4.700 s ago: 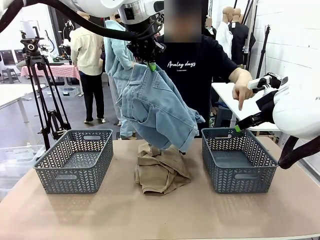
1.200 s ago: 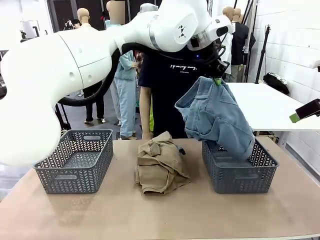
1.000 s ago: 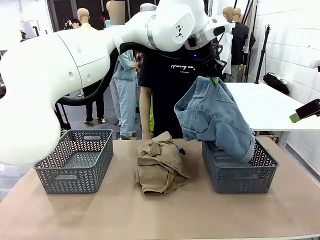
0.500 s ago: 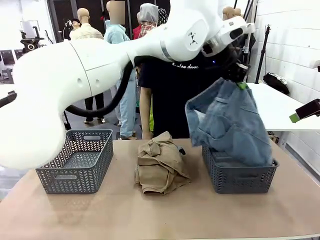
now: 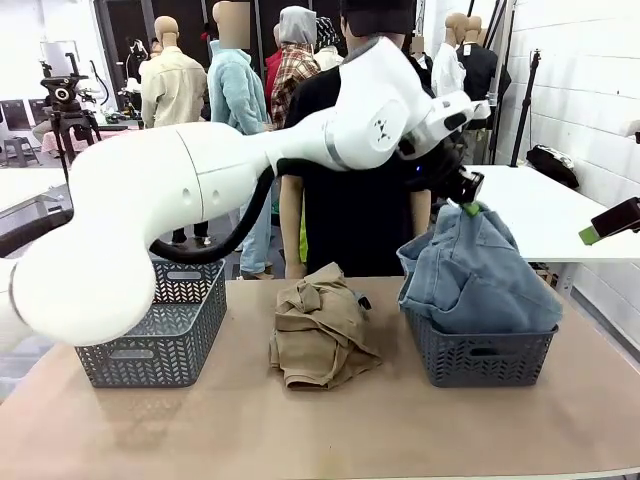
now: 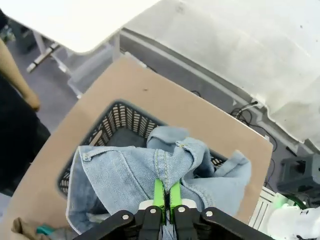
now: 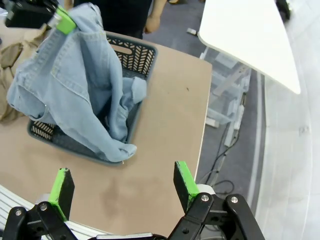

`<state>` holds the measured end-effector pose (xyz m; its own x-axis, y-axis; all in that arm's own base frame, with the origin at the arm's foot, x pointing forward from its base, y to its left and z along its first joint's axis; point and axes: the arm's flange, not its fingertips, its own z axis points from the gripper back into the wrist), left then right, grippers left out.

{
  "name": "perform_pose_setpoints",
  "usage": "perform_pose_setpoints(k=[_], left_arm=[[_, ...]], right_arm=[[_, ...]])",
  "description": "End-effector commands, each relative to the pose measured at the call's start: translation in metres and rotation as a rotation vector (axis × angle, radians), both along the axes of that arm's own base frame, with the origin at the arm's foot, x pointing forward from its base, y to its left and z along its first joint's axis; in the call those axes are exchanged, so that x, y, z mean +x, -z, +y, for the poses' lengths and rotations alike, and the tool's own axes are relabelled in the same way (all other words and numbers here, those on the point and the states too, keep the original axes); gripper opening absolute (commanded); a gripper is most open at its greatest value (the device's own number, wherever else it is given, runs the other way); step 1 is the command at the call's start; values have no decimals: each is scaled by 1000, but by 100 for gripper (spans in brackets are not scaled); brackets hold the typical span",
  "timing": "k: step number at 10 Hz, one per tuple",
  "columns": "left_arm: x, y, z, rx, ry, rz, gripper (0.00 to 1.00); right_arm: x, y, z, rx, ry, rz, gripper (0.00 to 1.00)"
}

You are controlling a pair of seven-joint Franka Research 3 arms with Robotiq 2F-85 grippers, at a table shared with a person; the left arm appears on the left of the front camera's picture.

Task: Sort the tops and bottoms.
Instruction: Sort the clothes according to human instructions.

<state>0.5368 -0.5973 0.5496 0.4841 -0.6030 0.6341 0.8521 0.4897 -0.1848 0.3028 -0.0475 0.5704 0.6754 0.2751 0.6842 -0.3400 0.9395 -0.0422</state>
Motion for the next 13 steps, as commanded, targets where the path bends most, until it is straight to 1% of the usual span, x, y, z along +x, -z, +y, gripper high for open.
perform_pose_setpoints(k=[1, 2, 3, 4, 5, 6, 7, 8, 9, 10, 11, 12, 13], left_arm=[[3, 39, -5, -17, 70, 42, 0], [8, 54, -4, 0, 65, 115, 0], [2, 40, 3, 30, 47, 142, 0], [9, 53, -8, 13, 22, 62, 0], [9, 53, -8, 13, 22, 62, 0], [9, 64, -9, 26, 28, 96, 0], [14, 72, -14, 57, 12, 66, 0], [26, 92, -21, 72, 4, 35, 0], [43, 115, -28, 82, -5, 40, 0], [51, 128, -33, 108, 1, 33, 0], [53, 133, -35, 123, 7, 55, 0], [55, 135, -35, 125, 23, 92, 0], [53, 135, -35, 116, 31, 110, 0]], right_arm=[[4, 1, 0, 9, -4, -11, 100], [4, 1, 0, 9, -4, -11, 100], [4, 1, 0, 9, -4, -11, 100], [4, 1, 0, 9, -4, -11, 100], [4, 1, 0, 9, -4, -11, 100], [4, 1, 0, 9, -4, -11, 100], [4, 1, 0, 9, -4, -11, 100], [4, 1, 0, 9, -4, -11, 100], [4, 1, 0, 9, -4, -11, 100], [4, 1, 0, 9, -4, -11, 100], [4, 1, 0, 9, -4, -11, 100], [4, 1, 0, 9, -4, -11, 100], [4, 1, 0, 9, -4, -11, 100]])
